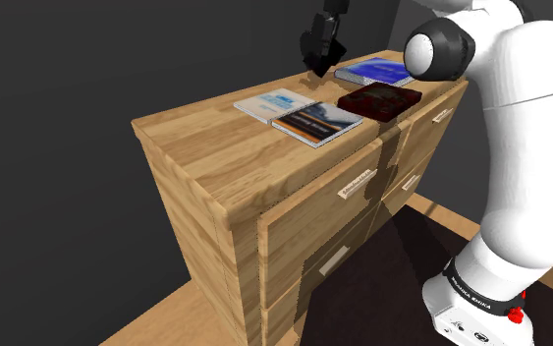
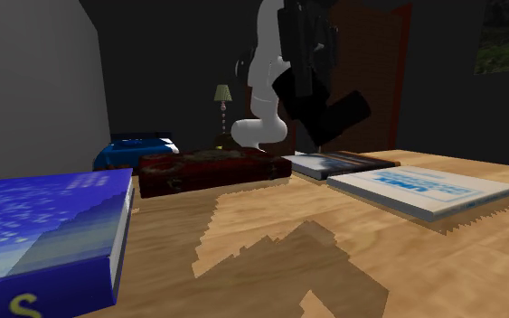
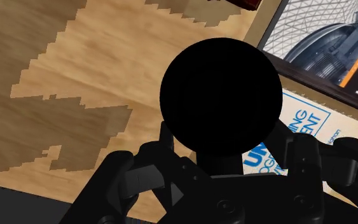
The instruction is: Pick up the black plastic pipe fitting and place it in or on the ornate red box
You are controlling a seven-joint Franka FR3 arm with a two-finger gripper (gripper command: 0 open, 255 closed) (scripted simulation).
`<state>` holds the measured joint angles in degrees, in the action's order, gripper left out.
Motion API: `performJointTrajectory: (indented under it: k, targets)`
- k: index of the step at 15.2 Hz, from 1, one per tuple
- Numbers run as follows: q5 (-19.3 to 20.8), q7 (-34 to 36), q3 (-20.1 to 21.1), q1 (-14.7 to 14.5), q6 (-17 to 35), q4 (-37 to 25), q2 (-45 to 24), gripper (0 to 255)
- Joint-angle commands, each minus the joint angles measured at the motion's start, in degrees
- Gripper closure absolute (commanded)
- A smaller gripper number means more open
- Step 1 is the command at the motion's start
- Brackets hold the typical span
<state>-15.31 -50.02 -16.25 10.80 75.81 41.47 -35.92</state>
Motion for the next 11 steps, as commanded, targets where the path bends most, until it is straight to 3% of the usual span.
performJointTrajectory:
  k: [1, 2, 4, 11]
  targets:
    - [-0.7, 0.7, 0.5, 1.5, -4.2, -7.5, -3.3, 255]
    - [0.3, -1.0, -0.4, 0.2, -0.3, 2.0, 2.2, 255]
    - [1.6, -3.4, -1.6, -0.5, 3.3, 12.2, 8.4, 255]
    - [4.9, -10.4, -4.4, 0.7, 8.9, 31.0, 21.2, 255]
